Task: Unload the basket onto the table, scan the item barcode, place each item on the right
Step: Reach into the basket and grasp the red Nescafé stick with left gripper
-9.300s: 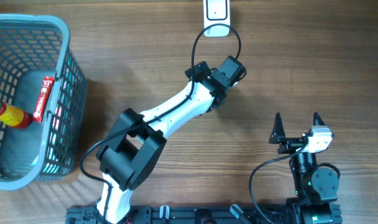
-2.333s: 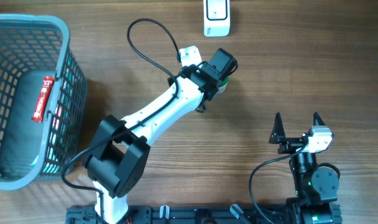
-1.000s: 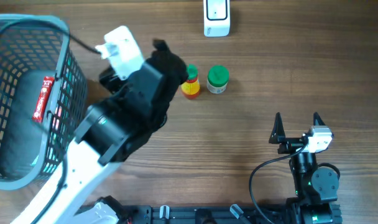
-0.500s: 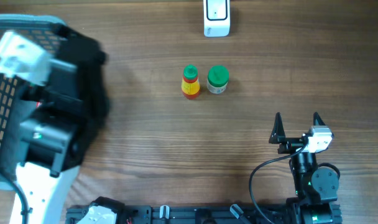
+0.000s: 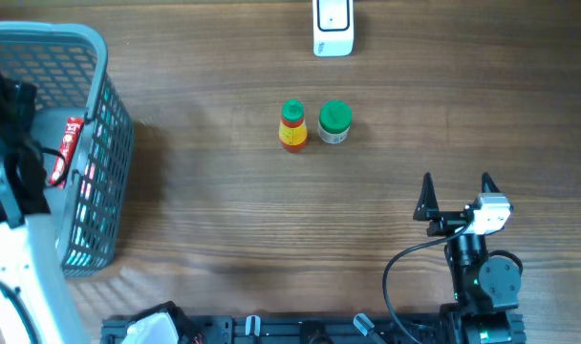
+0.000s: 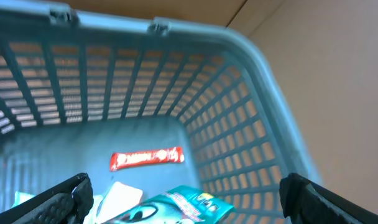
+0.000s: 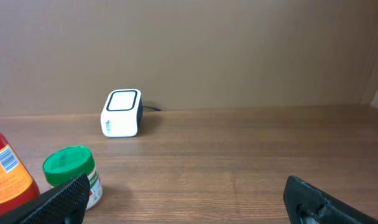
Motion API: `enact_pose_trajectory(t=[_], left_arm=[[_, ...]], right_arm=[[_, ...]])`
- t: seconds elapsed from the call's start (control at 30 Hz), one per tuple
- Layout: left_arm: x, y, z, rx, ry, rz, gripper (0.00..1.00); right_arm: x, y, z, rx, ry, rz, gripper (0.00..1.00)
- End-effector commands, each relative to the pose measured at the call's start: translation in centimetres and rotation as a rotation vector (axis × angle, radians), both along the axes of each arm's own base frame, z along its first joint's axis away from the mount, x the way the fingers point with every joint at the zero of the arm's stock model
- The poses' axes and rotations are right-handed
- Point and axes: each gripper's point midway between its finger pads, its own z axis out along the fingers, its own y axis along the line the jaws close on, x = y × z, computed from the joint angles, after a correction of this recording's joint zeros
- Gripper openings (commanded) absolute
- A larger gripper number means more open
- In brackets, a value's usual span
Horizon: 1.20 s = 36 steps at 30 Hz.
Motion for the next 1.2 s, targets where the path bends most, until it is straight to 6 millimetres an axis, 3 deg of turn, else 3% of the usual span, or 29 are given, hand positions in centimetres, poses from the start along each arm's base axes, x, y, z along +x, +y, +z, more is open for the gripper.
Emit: enact_pose_trajectory(t=[0.0,0.2,0.57,0.7,0.9,1.17], left_arm=[[1.9,0.5,-2.9,-0.09,0.058,-0.039,1.0],[3.9,1.5,-7.7,-0.221,0.095,0.066,1.0],[5.3,3.8,-16.9,-0.453,0.114,0.388,1.0],[5.2,4.6,-18.5,-0.49,0.096,0.483,1.0],[4.5,6.3,-19.3,-0.462,0.106,0.535,1.0],[5.2,6.7,-21.0,-0.467,0.123,0.541,1.0]], right_arm=[[0.0,0.3,0.1,-0.01,-0.007,0.017,1.0],[0.0,0.3,0.1,-0.01,-0.007,0.017,0.99],[0.0,0.3,0.1,-0.01,-0.007,0.017,1.0],[0.0,0.3,0.1,-0.011,-0.007,0.017,1.0],[0.0,0.3,0.1,-0.01,-0.007,0.017,1.0],[0.0,0.3,0.1,-0.01,-0.007,0.017,1.0]])
